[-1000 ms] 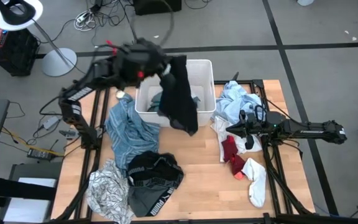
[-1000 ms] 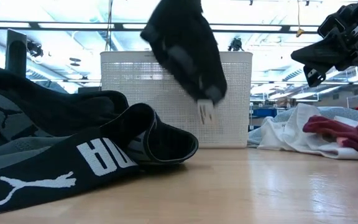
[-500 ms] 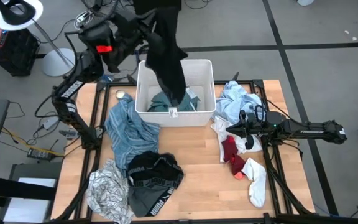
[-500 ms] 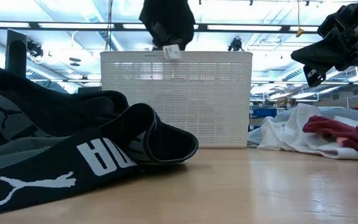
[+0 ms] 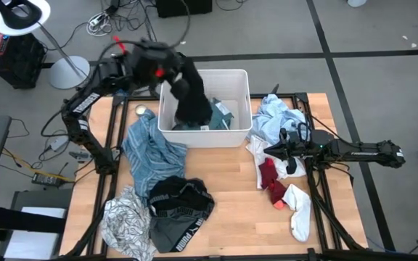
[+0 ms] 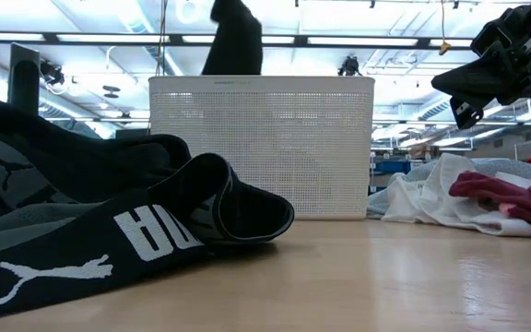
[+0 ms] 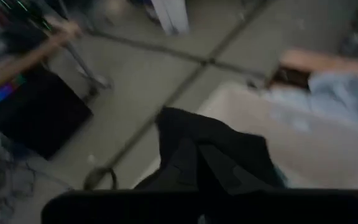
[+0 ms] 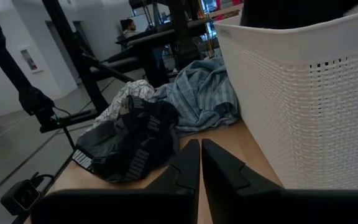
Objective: Sort clothes
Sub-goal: Put the right black boxers into the laundry bin, then put the top red sock into the laundry bin
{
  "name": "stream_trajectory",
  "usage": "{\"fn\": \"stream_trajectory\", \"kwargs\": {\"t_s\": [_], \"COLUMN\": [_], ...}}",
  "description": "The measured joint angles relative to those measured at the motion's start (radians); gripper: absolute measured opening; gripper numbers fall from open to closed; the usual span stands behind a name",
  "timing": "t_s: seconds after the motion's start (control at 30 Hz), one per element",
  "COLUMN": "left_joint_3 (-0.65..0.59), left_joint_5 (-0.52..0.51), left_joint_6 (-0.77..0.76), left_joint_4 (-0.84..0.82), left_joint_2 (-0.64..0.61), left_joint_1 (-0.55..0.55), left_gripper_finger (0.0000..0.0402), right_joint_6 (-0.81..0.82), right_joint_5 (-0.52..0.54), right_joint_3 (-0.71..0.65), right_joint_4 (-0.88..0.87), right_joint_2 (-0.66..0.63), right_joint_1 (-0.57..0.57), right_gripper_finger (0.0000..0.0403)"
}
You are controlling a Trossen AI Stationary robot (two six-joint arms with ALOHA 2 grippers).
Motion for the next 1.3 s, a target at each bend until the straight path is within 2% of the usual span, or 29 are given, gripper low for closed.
{"fn": "stream_trajectory", "kwargs": {"t_s": [0.1,0.37,0.63,0.77,0.9,1.07,1.2,1.3], "left_joint_3": [-0.104,-0.538,-0.959,-1.116,-1.194,-1.248,-1.241,-1.207], "left_joint_5": [0.064,0.185,0.211,0.214,0.214,0.237,0.291,0.294], "left_joint_6": [-0.021,-0.02,-0.046,-0.051,-0.094,-0.099,-0.126,-0.147], "left_joint_4": [-0.008,0.347,0.633,0.8,0.84,0.849,0.836,0.84], "left_joint_2": [-0.026,-0.186,-0.349,-0.386,-0.374,-0.368,-0.368,-0.369], "left_joint_1": [-0.002,0.0,0.0,-0.001,0.01,0.036,0.051,0.05], "left_gripper_finger": [0.0,0.0,0.0,0.0004,0.0021,0.0066,0.0104,0.0116], "right_joint_6": [0.0,0.0,0.0,0.0,0.0,0.0,0.0,0.0], "right_joint_5": [0.0,0.0,0.0,0.0,0.0,0.0,0.0,0.0], "right_joint_3": [0.0,0.0,0.0,0.0,0.0,0.0,0.0,0.0], "right_joint_4": [0.0,0.002,0.005,0.006,0.005,0.007,0.008,0.008], "right_joint_2": [0.0,0.0,0.0,0.0,0.0,0.0,0.0,0.0], "right_joint_1": [0.0,0.0,0.0,0.0,0.0,0.0,0.0,0.0], "right_gripper_finger": [0.002,0.002,0.002,0.002,0.002,0.002,0.002,0.002]}}
